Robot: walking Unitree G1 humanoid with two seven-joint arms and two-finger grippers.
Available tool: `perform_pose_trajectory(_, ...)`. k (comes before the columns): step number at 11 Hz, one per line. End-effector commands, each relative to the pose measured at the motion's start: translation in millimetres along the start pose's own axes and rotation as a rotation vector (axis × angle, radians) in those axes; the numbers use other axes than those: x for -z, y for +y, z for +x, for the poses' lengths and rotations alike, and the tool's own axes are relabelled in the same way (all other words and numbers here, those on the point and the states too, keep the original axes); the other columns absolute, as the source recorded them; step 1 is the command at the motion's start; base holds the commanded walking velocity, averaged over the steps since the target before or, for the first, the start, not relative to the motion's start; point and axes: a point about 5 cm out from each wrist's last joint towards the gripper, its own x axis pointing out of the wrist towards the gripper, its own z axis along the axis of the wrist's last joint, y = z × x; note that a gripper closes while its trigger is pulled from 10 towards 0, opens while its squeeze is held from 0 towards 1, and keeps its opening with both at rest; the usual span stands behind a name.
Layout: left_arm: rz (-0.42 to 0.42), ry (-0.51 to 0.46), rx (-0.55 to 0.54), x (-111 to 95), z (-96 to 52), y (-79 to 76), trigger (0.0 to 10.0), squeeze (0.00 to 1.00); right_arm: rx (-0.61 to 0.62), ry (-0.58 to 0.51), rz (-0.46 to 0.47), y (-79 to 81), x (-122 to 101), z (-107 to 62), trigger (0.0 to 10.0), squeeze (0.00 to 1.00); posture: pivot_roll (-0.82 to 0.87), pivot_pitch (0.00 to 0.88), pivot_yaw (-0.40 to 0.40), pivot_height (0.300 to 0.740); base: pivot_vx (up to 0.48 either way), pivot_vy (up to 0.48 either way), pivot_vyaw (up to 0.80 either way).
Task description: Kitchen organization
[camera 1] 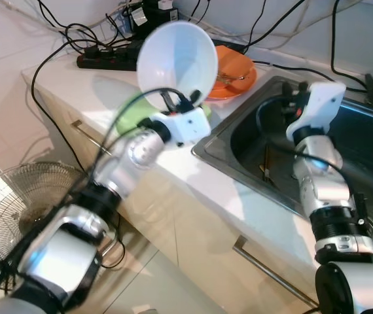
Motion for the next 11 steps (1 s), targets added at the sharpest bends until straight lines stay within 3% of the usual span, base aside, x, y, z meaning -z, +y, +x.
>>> perform_pose_trajectory(1,-0.006,-0.036,-0.014,-11,2.0,4.3,10.0,0.00,-0.025,-0.033,0.019,3.1,-12,3.5,10.0,1.00,0.16,0.000,0.031,0.740,0.000,0.000,0.00)
perform_pose_trajectory(2,-0.008,-0.039,-0.003,-14,2.5,1.3,10.0,0.00,-0.065,-0.046,0.018,7.9,-18,3.6,10.0,0.25,0.15,0.000,0.034,0.740,0.000,0.000,0.00)
perform_pose_trajectory(3,-0.013,-0.041,0.007,-18,2.0,-2.4,10.0,0.00,-0.131,-0.055,0.035,14.9,-29,3.2,10.0,0.00,0.14,0.000,0.037,0.740,0.000,0.000,0.00)
perform_pose_trajectory(8,0.017,-0.038,0.072,-23,1.3,-16.5,10.0,0.00,-0.318,-0.039,0.081,29.3,-48,-7.0,10.0,0.00,0.12,0.000,0.043,0.740,0.000,0.000,0.00)
perform_pose_trajectory(11,0.126,-0.045,0.188,-15,-8.8,-25.5,10.0,0.00,-0.356,-0.004,0.076,34.2,-48,-11.8,10.0,0.00,0.13,0.000,0.049,0.740,0.000,0.000,0.00)
